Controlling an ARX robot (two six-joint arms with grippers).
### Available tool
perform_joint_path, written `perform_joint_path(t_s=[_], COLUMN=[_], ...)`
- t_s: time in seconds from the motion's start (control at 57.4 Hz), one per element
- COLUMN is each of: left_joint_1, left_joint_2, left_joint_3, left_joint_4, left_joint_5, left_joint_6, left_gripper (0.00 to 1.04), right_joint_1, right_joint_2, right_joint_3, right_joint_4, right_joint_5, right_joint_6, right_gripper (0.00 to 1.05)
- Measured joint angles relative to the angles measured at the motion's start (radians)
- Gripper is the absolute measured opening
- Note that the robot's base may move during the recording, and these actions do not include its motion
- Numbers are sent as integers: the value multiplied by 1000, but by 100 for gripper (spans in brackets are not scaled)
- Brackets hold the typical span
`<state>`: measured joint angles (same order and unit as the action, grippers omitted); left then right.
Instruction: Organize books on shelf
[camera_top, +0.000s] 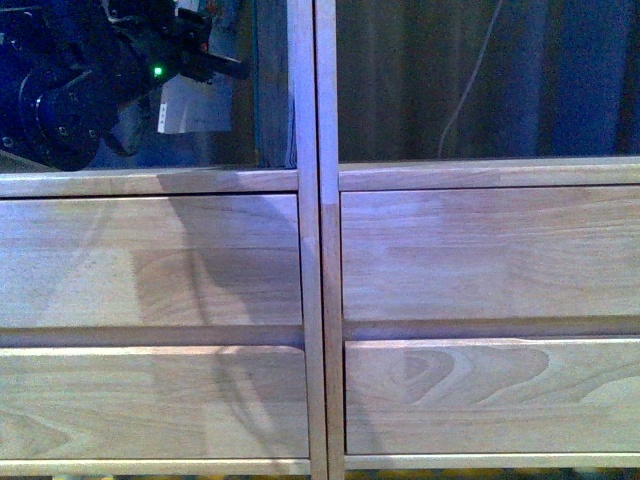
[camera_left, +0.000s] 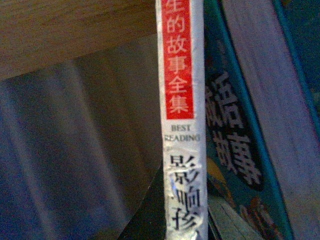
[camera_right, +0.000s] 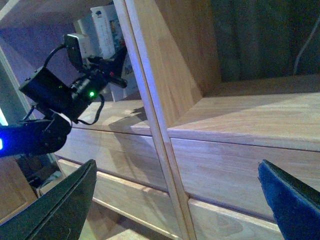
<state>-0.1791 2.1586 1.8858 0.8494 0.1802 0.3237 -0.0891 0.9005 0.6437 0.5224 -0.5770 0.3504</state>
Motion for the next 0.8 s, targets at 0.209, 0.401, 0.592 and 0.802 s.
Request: perform_joint_path(t_s=[0.209,0.401,0.592,0.802], left_joint_1=[-29,-31,-35,-38], left_joint_2=[20,20,16,5], left_joint_3=[-1,-27,-42,-65], left_joint_4=[4,-31,-77,-164], left_joint_5=[-30,-61,-68,-71], left_joint_6=[-19,-33,-22,-25], left_gripper=[7,7,7,38], right_joint_1=[0,0,0,0], right_joint_2=[0,0,0,0], right_joint_3=[0,0,0,0], right_joint_4=[0,0,0,0], right_joint_5=[0,0,0,0], right_joint_6=[0,0,0,0], right_gripper=[98,98,98,98])
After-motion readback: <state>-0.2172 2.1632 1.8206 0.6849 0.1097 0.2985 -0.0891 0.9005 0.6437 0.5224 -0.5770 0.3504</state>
